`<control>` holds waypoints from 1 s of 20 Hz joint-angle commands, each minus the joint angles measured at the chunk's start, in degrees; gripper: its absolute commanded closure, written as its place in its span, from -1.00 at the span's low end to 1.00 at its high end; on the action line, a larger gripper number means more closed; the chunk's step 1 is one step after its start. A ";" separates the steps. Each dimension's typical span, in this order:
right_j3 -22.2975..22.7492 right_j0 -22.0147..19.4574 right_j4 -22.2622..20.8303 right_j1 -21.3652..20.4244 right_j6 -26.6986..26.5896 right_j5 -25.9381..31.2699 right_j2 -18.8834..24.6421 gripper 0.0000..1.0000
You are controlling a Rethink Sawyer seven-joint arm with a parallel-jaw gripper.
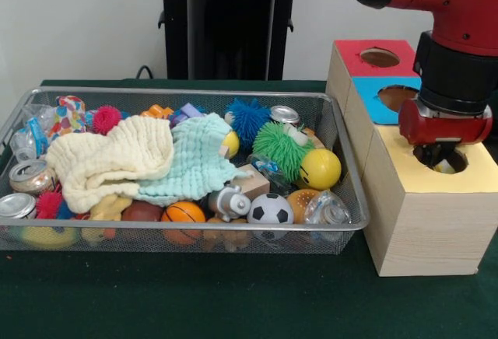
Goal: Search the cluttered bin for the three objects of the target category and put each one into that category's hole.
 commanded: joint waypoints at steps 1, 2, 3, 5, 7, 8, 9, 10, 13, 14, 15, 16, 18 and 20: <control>4.24 -0.62 -1.28 6.91 7.76 0.66 4.54 1.00; 4.09 -0.52 -1.30 6.99 7.86 0.60 4.42 1.00; 3.94 -0.43 -1.32 7.06 7.95 0.55 4.30 1.00; 4.14 -0.05 -1.23 6.67 8.34 0.91 4.09 1.00; 4.51 0.21 -0.96 5.80 8.61 1.67 4.06 1.00; 5.53 -0.25 -0.39 4.92 8.94 0.57 4.84 1.00; 5.56 -0.35 0.06 4.66 9.25 1.06 4.98 1.00; 6.19 -0.27 0.33 3.74 9.88 0.07 4.98 1.00; 5.94 1.57 -0.23 1.58 11.36 0.28 2.24 1.00; 5.78 2.18 -0.40 0.95 11.76 0.58 1.34 1.00; 5.58 2.53 -0.48 0.54 11.82 0.98 0.83 1.00; 5.69 3.25 -0.57 -0.36 12.13 1.50 -0.07 1.00; 5.33 4.82 -0.63 -2.32 12.97 2.95 -2.31 1.00; 5.56 5.64 -0.48 -4.36 13.17 3.46 -3.65 1.00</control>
